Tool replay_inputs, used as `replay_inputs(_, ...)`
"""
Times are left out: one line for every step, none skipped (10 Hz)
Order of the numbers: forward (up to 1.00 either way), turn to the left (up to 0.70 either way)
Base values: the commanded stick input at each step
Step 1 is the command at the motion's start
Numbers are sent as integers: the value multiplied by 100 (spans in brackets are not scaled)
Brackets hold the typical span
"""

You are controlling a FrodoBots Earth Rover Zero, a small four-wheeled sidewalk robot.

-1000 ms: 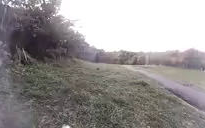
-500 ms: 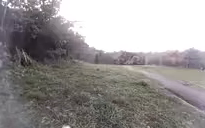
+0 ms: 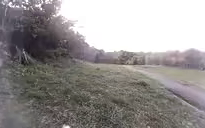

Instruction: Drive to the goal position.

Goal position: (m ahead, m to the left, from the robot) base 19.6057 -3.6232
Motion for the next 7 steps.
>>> replay_inputs(0, 0)
replay_inputs(0, 0)
replay_inputs(0, 0)
replay_inputs(0, 0)
replay_inputs(0, 0)
replay_inputs(0, 0)
replay_inputs(0, 0)
